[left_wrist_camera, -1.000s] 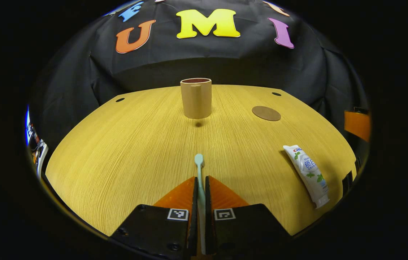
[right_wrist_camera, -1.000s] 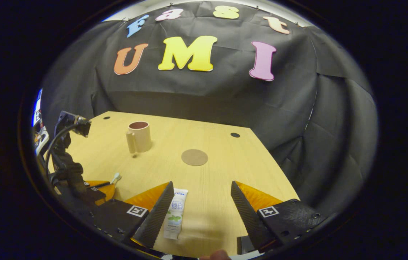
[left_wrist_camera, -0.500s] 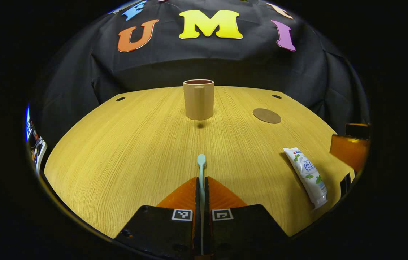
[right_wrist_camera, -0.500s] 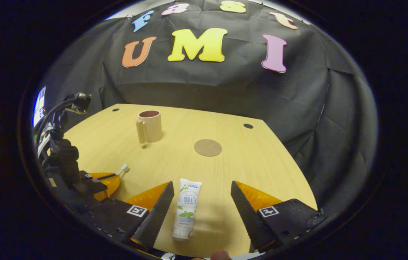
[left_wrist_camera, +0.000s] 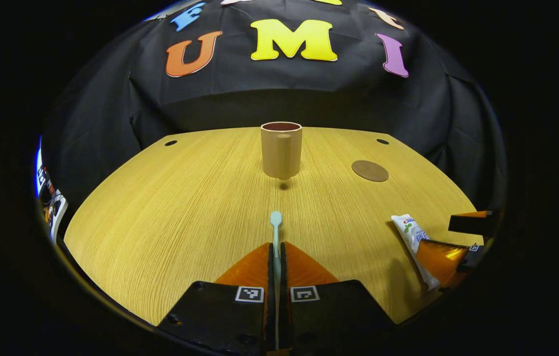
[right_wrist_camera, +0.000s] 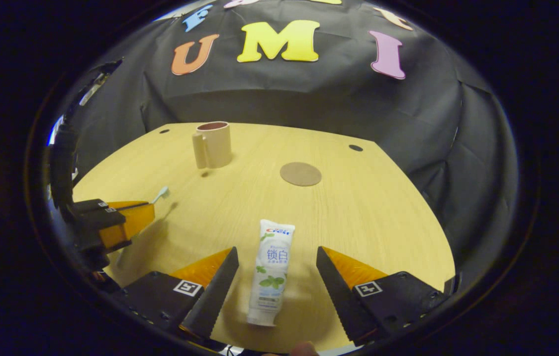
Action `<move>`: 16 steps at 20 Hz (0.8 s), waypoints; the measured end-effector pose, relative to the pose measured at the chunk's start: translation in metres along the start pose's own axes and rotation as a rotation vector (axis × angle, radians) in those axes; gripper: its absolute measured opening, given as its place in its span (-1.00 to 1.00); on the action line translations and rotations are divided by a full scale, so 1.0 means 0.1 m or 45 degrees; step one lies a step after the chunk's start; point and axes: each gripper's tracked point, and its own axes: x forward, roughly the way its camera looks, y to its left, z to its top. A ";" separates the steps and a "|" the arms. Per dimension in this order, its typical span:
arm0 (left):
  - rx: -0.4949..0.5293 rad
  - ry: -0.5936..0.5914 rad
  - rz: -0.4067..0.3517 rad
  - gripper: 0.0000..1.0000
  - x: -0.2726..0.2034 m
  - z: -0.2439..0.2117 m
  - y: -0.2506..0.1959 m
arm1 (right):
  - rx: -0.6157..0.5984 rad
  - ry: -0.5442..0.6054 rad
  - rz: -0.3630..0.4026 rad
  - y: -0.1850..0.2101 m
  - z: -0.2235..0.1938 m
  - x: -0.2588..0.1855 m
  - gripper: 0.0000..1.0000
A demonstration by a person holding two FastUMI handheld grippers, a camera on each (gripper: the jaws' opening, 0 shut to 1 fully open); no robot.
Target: Put the toothbrush and toothpaste on the desktop into the cup, then pick up the cup and place it on the coaster on the desktop.
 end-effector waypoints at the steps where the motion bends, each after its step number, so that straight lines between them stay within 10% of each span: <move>1: 0.001 0.000 0.001 -0.89 0.00 0.00 0.01 | 0.008 0.013 0.004 0.02 -0.03 0.03 0.92; 6: -0.005 -0.022 0.000 -0.89 -0.05 0.11 0.03 | 0.040 0.077 -0.010 0.02 -0.17 0.16 0.90; 16: -0.022 -0.070 -0.002 -0.89 -0.09 0.32 0.07 | 0.049 0.141 0.005 0.05 -0.22 0.21 -0.10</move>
